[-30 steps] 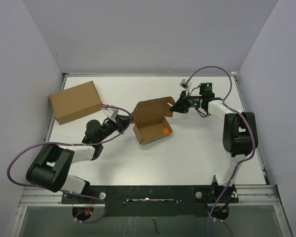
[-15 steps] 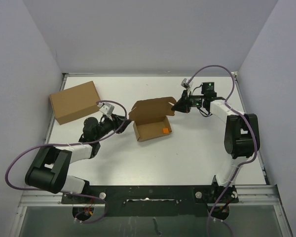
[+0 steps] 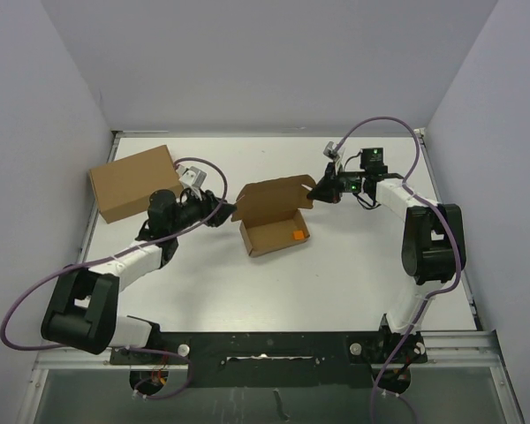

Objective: Fold the paper box

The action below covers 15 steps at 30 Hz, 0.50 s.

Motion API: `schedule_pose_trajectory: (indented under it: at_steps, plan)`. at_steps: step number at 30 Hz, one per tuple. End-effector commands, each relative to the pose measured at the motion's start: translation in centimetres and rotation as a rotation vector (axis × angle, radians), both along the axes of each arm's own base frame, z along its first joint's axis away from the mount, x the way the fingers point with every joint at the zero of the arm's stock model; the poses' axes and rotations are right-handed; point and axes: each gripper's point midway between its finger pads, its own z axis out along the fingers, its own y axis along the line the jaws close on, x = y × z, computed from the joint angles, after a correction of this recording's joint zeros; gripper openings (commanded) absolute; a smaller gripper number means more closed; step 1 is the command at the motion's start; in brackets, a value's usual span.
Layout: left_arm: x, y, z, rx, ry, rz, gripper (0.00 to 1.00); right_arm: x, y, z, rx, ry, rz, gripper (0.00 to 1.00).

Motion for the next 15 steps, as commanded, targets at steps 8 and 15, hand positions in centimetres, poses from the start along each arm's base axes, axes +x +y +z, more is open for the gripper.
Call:
schedule_pose_trajectory:
  at_steps: [8,15]
  plan:
    - [-0.12,-0.50,3.72,0.037,-0.021,-0.045,0.41,0.43,0.47,3.53,0.009,-0.114,0.023,0.00]
    - [-0.25,-1.13,3.31,0.040,-0.002,-0.079,0.40,0.42,0.57,3.52,0.007,-0.108,0.022,0.00]
